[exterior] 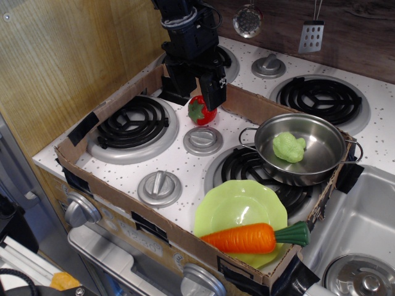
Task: Take carrot off plate
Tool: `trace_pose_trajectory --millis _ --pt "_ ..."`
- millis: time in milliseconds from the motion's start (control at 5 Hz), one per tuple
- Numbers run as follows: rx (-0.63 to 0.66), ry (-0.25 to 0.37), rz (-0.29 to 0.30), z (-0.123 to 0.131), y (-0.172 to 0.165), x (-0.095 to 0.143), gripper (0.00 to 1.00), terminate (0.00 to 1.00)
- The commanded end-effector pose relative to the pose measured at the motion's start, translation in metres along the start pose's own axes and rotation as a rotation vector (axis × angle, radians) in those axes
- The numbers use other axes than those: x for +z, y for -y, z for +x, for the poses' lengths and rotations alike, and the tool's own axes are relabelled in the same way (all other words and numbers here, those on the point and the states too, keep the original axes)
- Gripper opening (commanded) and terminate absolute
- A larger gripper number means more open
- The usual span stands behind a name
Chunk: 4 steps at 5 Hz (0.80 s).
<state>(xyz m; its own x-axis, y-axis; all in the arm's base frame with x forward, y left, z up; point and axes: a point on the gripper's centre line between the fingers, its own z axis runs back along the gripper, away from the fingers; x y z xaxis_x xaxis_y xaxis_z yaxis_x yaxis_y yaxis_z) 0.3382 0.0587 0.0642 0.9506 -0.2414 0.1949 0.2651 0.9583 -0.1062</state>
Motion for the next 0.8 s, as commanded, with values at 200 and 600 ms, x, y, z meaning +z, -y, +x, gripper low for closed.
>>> trace_pose_trajectory --millis 200,600 --pt "-0.050 -0.035 0.056 0.001 0.005 0.022 1.00 0.00" --pt "-0.137 -0.028 0.117 -0.021 0.050 0.038 1.00 0.00"
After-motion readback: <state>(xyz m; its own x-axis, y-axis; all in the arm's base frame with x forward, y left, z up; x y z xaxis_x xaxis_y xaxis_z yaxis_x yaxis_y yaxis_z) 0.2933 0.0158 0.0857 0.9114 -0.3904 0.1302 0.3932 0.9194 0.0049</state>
